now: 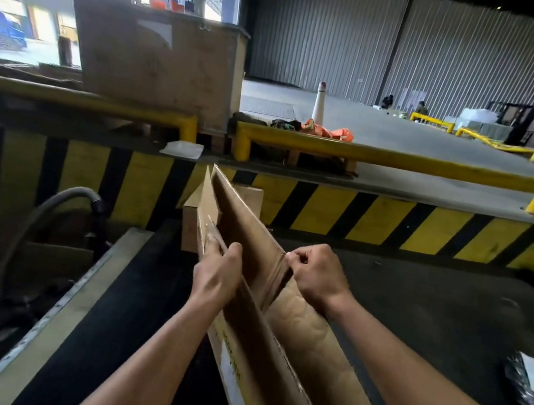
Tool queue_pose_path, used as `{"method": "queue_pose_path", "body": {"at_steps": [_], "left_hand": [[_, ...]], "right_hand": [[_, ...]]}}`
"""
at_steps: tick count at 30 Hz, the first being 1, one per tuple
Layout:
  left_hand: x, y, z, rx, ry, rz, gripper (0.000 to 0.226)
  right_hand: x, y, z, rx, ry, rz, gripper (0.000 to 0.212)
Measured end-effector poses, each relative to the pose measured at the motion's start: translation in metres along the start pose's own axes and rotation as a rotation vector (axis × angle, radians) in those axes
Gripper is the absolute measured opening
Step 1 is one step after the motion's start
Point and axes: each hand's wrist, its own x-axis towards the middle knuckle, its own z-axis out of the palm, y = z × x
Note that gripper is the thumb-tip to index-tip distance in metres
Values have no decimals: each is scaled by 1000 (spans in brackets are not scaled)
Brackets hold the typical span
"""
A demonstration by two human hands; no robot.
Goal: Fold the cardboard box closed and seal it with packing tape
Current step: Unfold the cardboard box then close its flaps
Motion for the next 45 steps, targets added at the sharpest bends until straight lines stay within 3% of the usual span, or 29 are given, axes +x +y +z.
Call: {"method": "queue_pose_path", "body": {"at_steps": [3,8,11,13,16,19,28,32,37,41,45], "left_hand": [[-6,10,-6,15,-165,-159,96],[5,4,-10,74,-99,-155,69],[-3,11,-14,44,-88,-152,70],[-6,13,-17,92,-79,-107,78],[-4,17,-17,172,-97,-41,91],[-9,24,-12,231,-125,-48,107],[1,24,-20,411,193,71,94],[20,34,-31,408,331,101,54],[15,19,-28,344,128,55,40],[-8,8,-25,296,-122,4,88],[-48,4,-23,351,-317,-90,118]], "right_hand": [[4,-5,-8,-91,58,-40,36],[16,-14,-17,-344,-25,17,7],[31,-15,-15,-447,-168,97,49],[39,-16,-13,-429,-254,124,66],[50,-14,-14,-365,-352,135,80],[51,-8,-21,-355,-338,98,78],[19,24,-57,-258,-189,124,68],[4,37,-76,-300,-43,171,68],[-11,52,-64,-267,73,213,70],[-8,51,-53,-271,89,197,71],[-6,52,-49,-279,91,211,71]]}}
